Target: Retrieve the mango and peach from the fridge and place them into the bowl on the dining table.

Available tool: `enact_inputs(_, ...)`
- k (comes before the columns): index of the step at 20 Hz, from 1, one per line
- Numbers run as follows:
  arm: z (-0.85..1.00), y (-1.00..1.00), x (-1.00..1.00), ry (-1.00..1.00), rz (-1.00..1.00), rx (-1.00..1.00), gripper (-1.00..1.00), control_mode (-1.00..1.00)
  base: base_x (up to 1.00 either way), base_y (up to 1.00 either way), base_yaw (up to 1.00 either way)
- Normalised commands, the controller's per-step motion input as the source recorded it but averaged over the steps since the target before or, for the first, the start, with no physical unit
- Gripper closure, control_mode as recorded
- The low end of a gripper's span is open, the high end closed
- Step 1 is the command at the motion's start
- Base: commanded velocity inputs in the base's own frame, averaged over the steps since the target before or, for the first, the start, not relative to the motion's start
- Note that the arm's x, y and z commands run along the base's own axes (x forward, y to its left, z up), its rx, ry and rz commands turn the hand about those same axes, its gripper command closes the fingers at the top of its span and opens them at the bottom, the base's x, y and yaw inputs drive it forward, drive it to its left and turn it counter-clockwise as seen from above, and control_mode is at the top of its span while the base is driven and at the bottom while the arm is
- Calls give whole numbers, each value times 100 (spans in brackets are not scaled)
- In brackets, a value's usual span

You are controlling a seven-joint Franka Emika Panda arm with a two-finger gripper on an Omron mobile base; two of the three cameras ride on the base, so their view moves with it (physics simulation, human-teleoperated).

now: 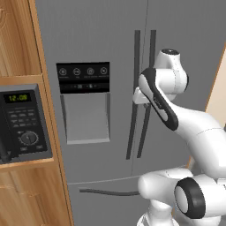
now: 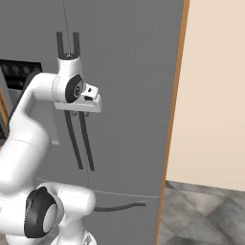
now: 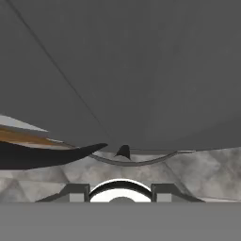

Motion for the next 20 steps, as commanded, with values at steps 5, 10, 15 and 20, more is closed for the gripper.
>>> enact_inputs(5, -2, 0, -12, -9, 0, 0, -100, -100, 0, 0, 0)
enact_inputs(10, 0, 0, -40, -22, 0, 0, -100, -100, 0, 0, 0)
enact_inputs(15, 0, 0, -37, -15, 0, 0, -100, -100, 0, 0, 0)
enact_inputs(20, 0, 0, -36, -9, 0, 0, -100, -100, 0, 0, 0)
